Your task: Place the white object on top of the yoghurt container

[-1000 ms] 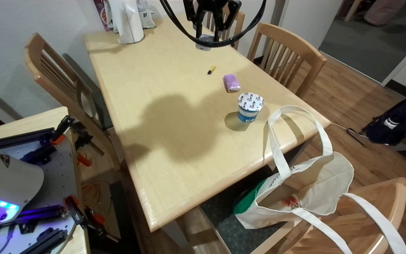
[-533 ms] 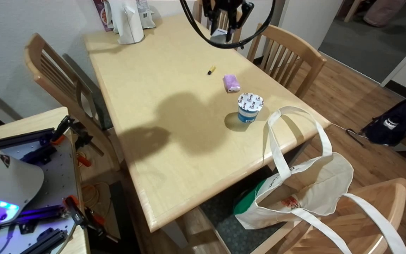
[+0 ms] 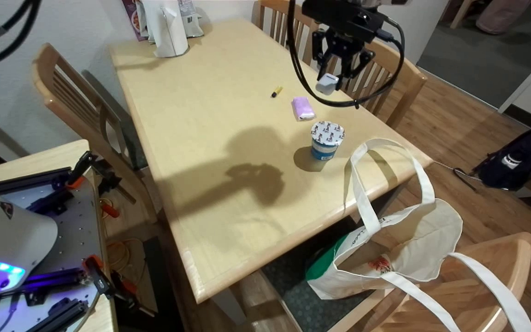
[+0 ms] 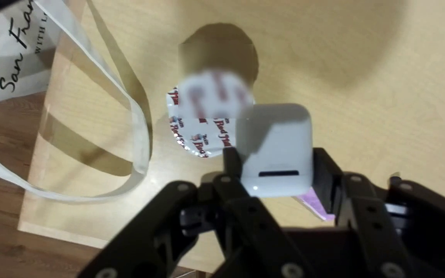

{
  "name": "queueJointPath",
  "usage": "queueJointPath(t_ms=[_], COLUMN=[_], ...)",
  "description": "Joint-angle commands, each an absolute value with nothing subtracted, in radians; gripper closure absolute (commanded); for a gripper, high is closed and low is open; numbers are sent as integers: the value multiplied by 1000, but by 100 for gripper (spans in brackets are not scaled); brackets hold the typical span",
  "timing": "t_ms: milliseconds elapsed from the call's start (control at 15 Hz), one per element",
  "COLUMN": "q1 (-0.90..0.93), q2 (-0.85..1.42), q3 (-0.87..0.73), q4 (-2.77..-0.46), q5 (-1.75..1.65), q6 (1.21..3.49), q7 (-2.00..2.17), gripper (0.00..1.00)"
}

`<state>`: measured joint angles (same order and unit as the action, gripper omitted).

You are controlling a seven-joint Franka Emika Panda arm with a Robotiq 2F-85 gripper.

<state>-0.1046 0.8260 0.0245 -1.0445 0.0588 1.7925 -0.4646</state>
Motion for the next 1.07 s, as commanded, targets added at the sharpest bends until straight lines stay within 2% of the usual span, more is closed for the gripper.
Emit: queueJointPath(t_ms=[0,133,200,267,333,400,1000], q1=[-164,-207,-170,-180,-184,-182,-182], q2=[1003,1076,983,1006,1010,1010,1016], q3=[35,43,24,24,24,24,30], q4=[-803,-714,-863,-843,-845,-845,-833], q5=[69,71,59,59,59,59,63], q6=[1692,1639,1713,1709,1711,1711,1569], q7=[-458,-503,-471,-473,-473,-473,-489], gripper=[77,77,77,52,52,77,77])
